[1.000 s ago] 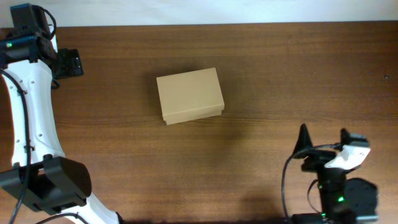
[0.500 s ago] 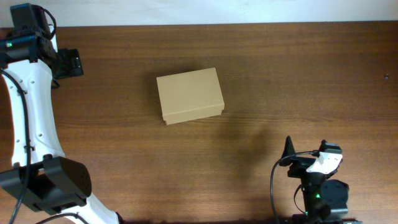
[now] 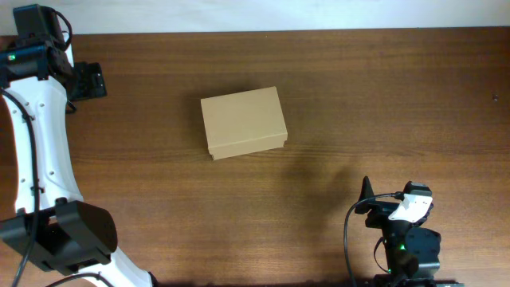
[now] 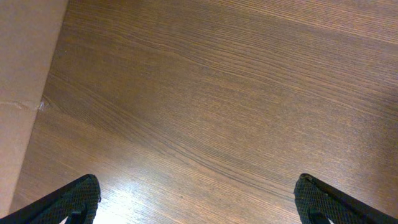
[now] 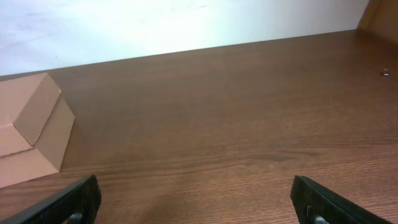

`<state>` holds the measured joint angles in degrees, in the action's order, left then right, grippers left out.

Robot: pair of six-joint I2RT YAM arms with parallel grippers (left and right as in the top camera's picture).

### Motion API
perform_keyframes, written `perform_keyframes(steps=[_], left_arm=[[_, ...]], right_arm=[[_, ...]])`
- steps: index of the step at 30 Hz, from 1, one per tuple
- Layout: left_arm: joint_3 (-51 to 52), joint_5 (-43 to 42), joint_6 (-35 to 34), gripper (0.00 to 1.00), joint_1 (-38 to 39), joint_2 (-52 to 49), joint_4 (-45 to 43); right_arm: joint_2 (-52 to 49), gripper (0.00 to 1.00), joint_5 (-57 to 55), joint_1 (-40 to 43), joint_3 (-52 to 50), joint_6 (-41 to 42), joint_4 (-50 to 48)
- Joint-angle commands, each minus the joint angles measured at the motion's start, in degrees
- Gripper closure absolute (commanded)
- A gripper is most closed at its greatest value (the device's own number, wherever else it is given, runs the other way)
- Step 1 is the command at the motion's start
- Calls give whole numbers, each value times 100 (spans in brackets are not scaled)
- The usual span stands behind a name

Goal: Pack container

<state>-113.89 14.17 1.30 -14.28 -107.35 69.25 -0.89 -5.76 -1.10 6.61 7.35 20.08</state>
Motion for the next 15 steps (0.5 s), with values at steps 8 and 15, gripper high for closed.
perform_keyframes(steps=[8, 15], left_arm=[[-85, 22, 26, 0, -13, 55, 0], [-52, 22, 26, 1, -15, 52, 0]], right_arm=[[74, 1, -26, 0, -61, 15, -33], [74, 1, -26, 0, -61, 15, -33]])
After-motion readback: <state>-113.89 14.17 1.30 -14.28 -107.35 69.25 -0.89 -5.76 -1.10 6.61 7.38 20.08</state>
